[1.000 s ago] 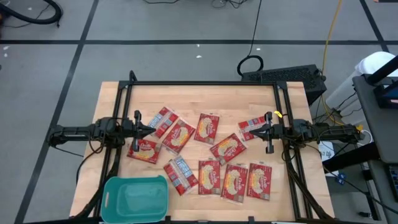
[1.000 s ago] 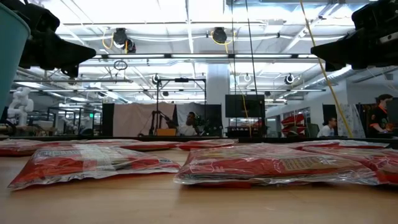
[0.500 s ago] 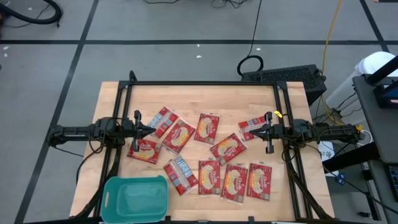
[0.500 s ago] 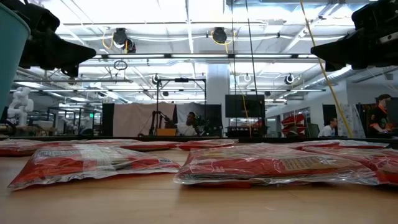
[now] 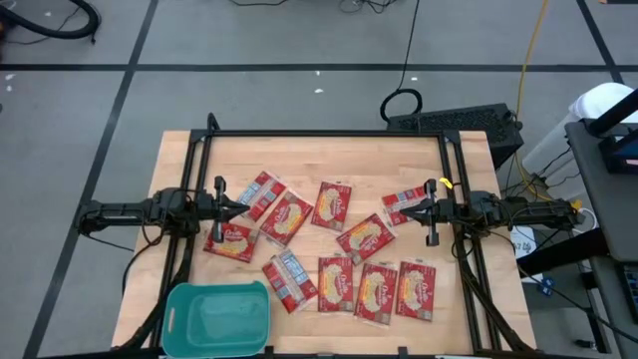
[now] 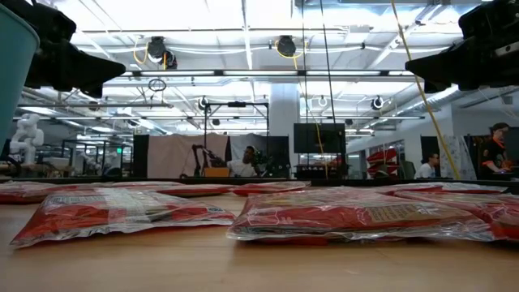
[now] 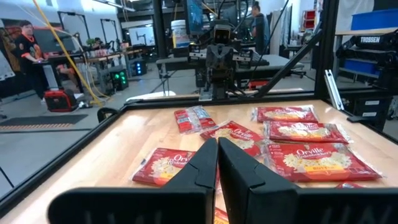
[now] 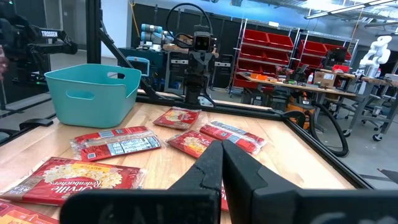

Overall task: Sort popcorn bags into baskets
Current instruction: Put the red popcorn bag into the blue container

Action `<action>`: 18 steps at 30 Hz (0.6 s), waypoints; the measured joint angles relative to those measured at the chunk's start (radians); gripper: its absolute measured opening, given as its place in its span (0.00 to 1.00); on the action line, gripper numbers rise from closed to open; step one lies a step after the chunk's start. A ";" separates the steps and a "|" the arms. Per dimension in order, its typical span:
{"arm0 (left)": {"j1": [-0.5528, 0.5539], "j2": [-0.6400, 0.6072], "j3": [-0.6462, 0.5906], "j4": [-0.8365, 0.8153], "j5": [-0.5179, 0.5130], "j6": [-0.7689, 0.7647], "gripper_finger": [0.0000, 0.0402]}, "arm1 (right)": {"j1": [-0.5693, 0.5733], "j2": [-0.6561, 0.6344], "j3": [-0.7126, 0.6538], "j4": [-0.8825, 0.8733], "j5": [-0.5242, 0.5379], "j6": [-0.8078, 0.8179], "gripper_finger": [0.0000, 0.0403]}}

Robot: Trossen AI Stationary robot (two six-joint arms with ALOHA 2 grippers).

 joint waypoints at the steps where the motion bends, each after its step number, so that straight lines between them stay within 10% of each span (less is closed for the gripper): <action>1: 0.000 0.000 0.000 0.000 -0.001 -0.010 0.05 | 0.000 0.000 0.000 0.000 0.000 0.000 0.00; 18: 0.000 0.000 0.000 0.047 -0.032 -0.022 0.05 | 0.000 0.000 0.000 0.046 0.001 0.032 0.00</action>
